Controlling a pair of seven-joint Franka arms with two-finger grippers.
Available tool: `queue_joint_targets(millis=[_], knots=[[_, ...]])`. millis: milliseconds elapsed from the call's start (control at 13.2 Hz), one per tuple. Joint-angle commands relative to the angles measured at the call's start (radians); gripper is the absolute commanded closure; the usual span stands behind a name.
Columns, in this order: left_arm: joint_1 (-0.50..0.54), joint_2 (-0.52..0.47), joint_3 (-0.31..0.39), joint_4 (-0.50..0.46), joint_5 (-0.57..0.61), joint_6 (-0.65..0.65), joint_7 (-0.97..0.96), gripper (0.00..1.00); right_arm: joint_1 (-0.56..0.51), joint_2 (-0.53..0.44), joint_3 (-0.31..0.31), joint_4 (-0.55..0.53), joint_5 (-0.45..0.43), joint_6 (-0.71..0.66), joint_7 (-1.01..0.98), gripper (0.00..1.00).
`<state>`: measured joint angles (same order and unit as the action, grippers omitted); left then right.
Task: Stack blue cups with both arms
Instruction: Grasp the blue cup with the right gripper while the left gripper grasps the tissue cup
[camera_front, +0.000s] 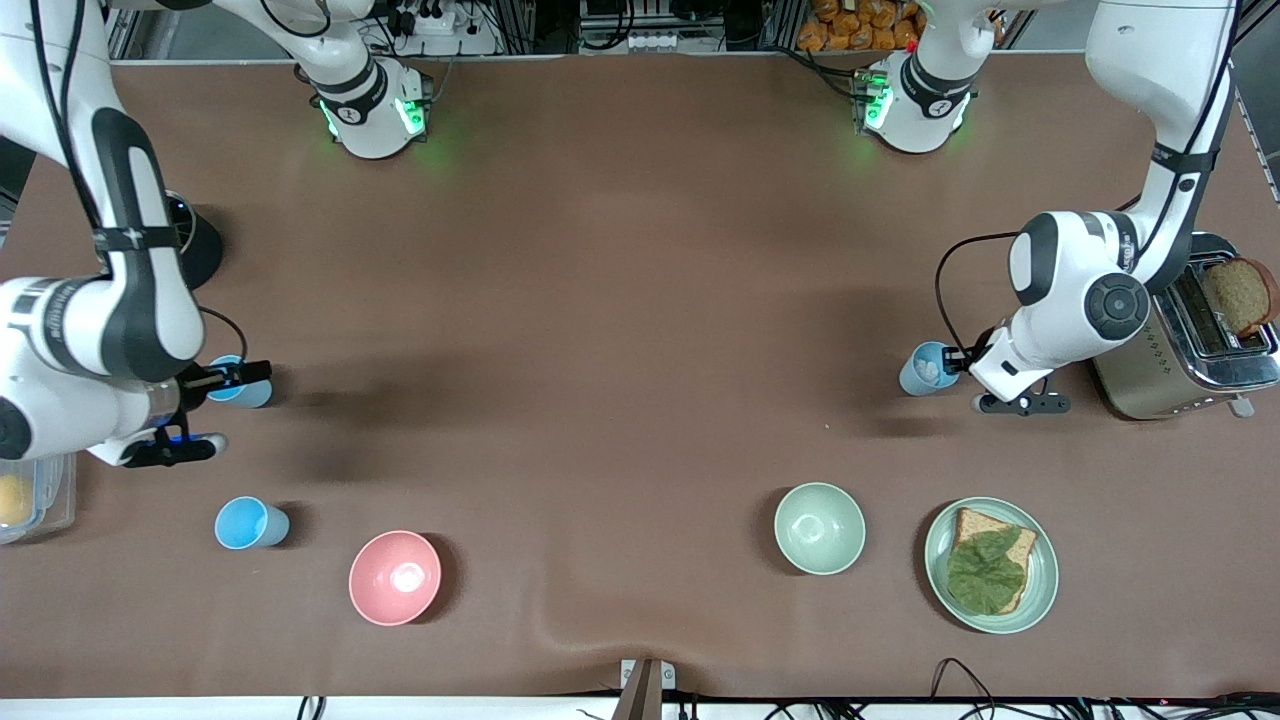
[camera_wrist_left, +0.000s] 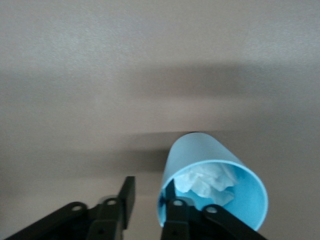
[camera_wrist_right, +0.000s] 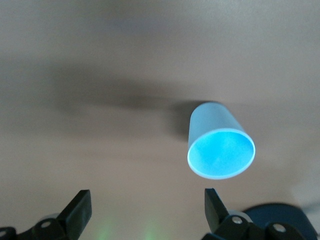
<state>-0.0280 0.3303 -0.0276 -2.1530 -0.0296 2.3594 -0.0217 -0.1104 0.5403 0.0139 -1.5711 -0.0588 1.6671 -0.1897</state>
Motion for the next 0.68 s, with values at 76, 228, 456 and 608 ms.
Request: queue_joint_targets(millis=[76, 228, 456, 608], knots=[[-0.001, -0.020, -0.052, -0.010, -0.049, 0.012, -0.012, 1.00, -0.038, -0.008, 0.004, -0.124, -0.018, 0.162, -0.063, 0.00], [-0.001, -0.042, -0.106, -0.004, -0.049, 0.005, -0.068, 1.00, -0.057, -0.002, 0.004, -0.180, -0.016, 0.244, -0.100, 0.00], [-0.006, -0.045, -0.253, 0.039, -0.049, -0.018, -0.312, 1.00, -0.061, 0.013, 0.004, -0.205, -0.016, 0.249, -0.100, 0.00], [-0.016, -0.024, -0.352, 0.082, -0.047, -0.019, -0.497, 1.00, -0.064, 0.015, 0.004, -0.210, -0.016, 0.249, -0.100, 0.00]])
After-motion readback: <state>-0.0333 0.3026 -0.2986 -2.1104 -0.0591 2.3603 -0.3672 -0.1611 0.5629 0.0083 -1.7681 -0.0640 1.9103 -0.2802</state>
